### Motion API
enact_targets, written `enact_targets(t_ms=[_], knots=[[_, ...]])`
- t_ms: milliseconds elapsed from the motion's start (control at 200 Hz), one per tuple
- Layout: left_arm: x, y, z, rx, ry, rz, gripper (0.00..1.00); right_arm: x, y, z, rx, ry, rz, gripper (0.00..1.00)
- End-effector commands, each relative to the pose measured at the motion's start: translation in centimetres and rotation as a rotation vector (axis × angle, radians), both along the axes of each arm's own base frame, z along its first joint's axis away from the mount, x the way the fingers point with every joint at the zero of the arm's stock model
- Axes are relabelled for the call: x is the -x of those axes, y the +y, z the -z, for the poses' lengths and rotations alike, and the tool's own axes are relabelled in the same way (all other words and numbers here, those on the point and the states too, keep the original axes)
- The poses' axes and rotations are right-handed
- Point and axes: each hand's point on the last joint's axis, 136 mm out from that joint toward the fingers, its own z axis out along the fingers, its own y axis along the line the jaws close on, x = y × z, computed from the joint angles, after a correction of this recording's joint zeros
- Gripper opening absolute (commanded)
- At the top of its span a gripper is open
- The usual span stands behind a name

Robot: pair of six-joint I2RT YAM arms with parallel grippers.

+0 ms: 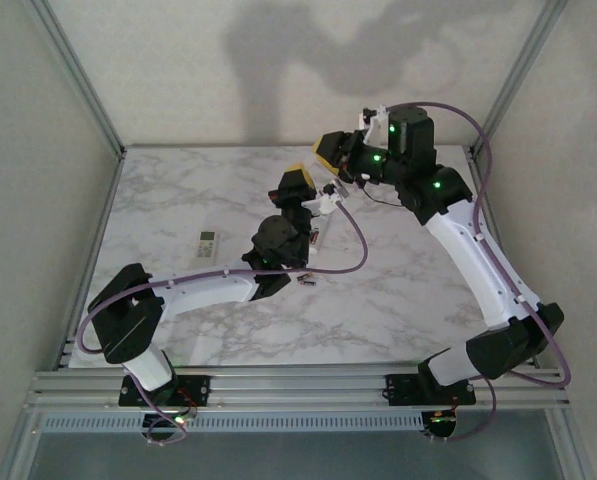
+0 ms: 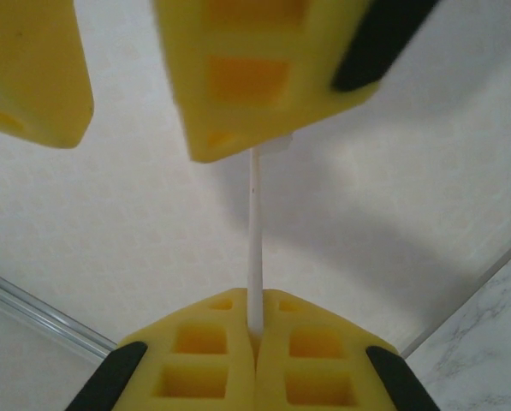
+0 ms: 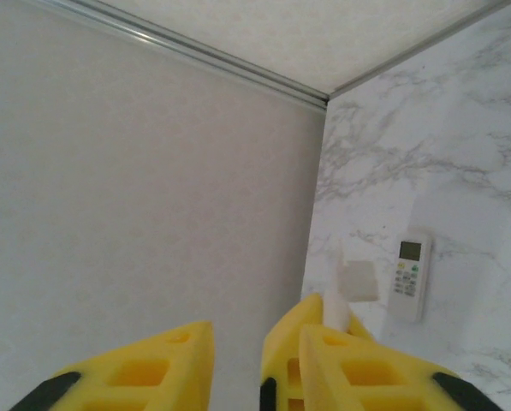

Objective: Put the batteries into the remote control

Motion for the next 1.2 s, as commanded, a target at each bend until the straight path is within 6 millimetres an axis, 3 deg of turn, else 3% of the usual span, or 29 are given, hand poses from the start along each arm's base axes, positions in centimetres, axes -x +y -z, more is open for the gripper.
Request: enact_targets(t_ms=[0, 305, 456, 701, 1166, 1197], knots=[[-0.2, 0.1, -1.2, 0.033, -0.015, 0.000, 0.00, 0.3, 0.7, 0.0, -0.005, 0.019, -0.056, 0.29], [-0.9, 0.6, -1.4, 0.062, -0.007, -0.010, 0.00, 0.3, -1.3, 1.6, 0.081, 0.066, 0.047, 0.36], [-0.8, 0.1, -1.4, 0.051, -0.007, 0.011, 0.00, -0.1, -0.6, 2.5, 0.086, 0.099, 0.023, 0.40], [-0.6, -0.7, -1.2, 0.038, 0.000, 0.045, 0.00, -0.9, 0.6, 1.4, 0.044, 0.068, -0.015, 0.32], [-0.8, -1.5, -1.0, 0.055, 0.022, 0.072, 0.00, -1.8, 0.7, 2.5, 0.092, 0.073, 0.002, 0.03], [-0.8, -1.6, -0.9, 0.061, 0.040, 0.081, 0.11, -1.9, 0.7, 2.5, 0.100, 0.060, 0.001, 0.03]])
